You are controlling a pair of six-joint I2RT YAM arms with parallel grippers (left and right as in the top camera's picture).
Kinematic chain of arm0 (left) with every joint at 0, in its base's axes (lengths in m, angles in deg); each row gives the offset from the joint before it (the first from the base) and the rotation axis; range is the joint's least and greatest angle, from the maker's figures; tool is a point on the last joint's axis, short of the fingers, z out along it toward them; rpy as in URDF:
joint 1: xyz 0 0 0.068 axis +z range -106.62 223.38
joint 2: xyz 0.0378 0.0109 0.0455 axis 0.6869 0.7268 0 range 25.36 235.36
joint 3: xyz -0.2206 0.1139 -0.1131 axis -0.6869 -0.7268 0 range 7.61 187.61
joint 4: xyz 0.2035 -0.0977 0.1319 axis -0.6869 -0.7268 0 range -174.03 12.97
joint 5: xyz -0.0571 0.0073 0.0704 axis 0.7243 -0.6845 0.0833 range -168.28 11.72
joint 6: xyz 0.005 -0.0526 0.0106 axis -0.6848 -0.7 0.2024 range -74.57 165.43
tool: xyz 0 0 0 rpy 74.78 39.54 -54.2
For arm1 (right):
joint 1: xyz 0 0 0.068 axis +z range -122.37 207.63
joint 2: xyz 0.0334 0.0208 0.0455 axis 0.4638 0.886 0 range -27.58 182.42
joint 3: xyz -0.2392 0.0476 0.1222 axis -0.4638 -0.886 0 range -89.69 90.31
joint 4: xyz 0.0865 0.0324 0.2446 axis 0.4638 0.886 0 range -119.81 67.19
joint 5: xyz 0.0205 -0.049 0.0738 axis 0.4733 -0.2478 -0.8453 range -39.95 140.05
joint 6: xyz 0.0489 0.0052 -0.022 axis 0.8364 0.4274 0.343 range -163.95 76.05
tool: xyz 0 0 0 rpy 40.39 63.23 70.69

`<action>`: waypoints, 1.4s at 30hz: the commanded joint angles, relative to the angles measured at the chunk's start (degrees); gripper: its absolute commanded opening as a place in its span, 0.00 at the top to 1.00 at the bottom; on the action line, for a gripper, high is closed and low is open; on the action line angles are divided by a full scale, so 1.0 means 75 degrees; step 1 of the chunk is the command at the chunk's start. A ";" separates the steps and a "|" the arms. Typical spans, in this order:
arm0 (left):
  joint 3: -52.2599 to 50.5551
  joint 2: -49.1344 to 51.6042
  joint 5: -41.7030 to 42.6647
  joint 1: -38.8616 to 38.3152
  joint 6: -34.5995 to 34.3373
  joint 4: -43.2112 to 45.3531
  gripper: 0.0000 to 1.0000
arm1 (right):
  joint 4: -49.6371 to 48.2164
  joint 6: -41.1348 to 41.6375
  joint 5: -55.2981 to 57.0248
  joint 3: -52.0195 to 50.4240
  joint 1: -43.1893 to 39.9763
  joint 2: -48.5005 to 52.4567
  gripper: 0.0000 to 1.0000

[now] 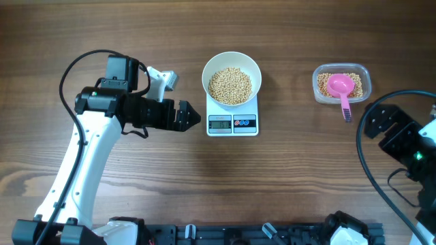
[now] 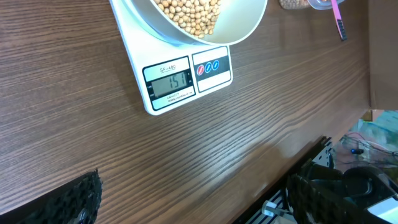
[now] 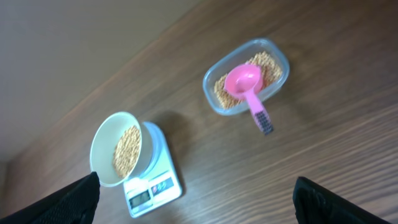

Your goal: Scoop item into bowl and weigh 150g on scale

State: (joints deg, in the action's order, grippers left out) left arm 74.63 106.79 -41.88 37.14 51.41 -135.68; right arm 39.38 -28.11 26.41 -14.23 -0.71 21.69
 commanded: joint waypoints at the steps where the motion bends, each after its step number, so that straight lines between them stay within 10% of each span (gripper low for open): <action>1: -0.0076 0.0003 0.0137 0.0032 0.0152 0.0017 0.00 | -0.0265 -0.0213 0.0332 -0.0020 -0.0023 0.0015 0.00; 12: -0.0076 0.0003 0.0140 0.0032 0.0152 0.0017 0.00 | -0.2025 -0.1786 0.0825 -0.0516 0.0950 -0.0350 0.00; 28: -0.0076 0.0003 0.0137 0.0032 0.0152 0.0017 0.00 | -0.8265 -0.1874 0.1594 -0.7053 0.1856 -0.4106 0.00; 42: -0.0076 0.0003 0.0140 0.0032 0.0152 0.0017 0.00 | -0.8993 -0.1370 0.2664 -0.9119 0.2710 -0.6280 0.00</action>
State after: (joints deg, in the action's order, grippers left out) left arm 74.61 106.79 -41.72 37.14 51.41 -135.68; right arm -27.35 -39.41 43.22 -81.13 18.18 -23.29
